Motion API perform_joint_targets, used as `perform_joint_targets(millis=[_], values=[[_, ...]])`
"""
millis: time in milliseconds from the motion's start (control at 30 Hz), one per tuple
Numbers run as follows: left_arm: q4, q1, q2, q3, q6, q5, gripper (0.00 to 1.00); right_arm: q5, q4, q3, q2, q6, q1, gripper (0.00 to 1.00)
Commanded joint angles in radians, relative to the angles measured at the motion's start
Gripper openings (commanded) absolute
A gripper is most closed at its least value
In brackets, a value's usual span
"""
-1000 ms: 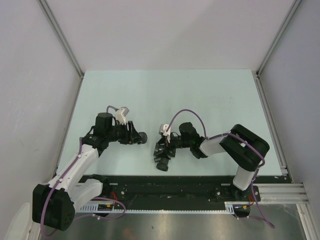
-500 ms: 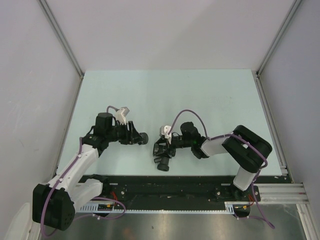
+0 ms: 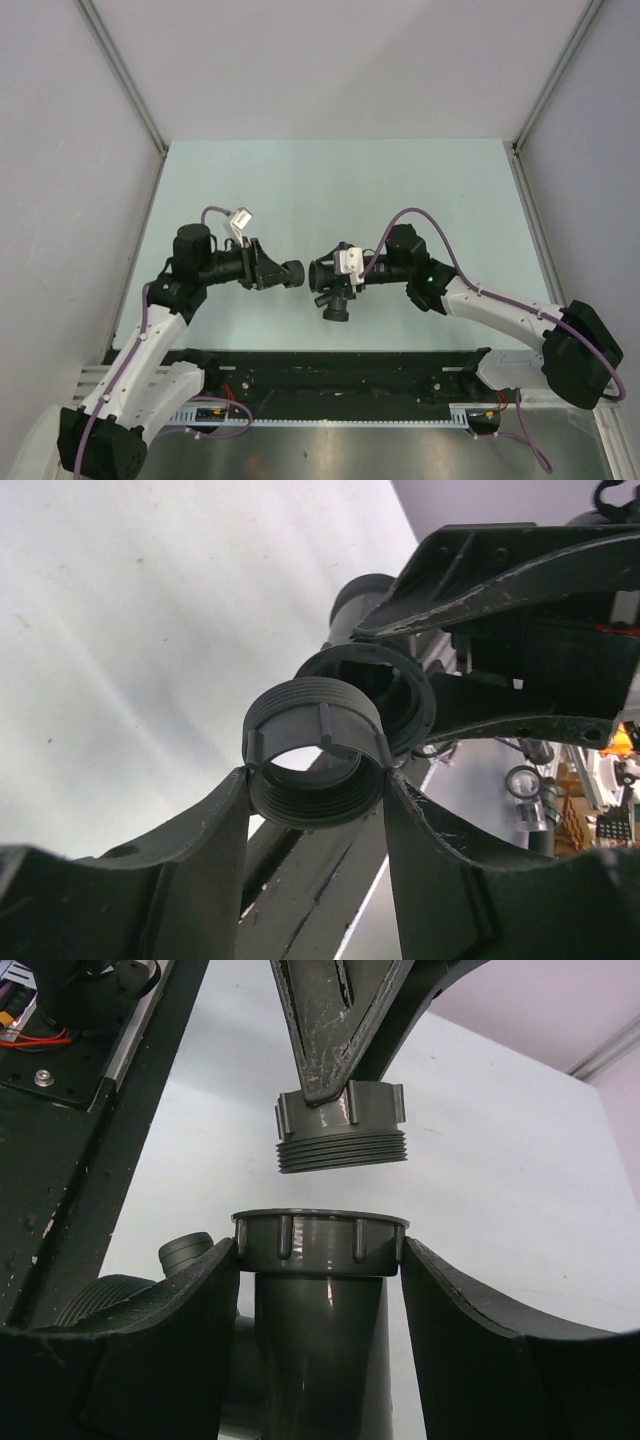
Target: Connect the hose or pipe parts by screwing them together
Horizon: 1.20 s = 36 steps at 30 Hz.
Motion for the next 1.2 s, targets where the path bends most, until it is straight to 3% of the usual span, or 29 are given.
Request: perform_joint_targets(millis=[0, 300, 600, 1167], values=[[0.028, -0.003, -0.017, 0.081, -0.032, 0.125, 0.0, -0.023, -0.011, 0.037, -0.021, 0.001, -0.021, 0.44], [0.028, -0.018, -0.014, 0.092, -0.051, 0.193, 0.0, -0.073, 0.052, 0.029, -0.031, 0.044, 0.009, 0.42], [0.029, -0.087, 0.011, 0.09, -0.054, 0.171, 0.0, 0.018, 0.073, 0.031, -0.085, 0.017, 0.035, 0.43], [0.031, -0.127, 0.098, 0.107, -0.017, 0.098, 0.0, 0.024, -0.055, 0.034, -0.124, -0.029, 0.071, 0.43]])
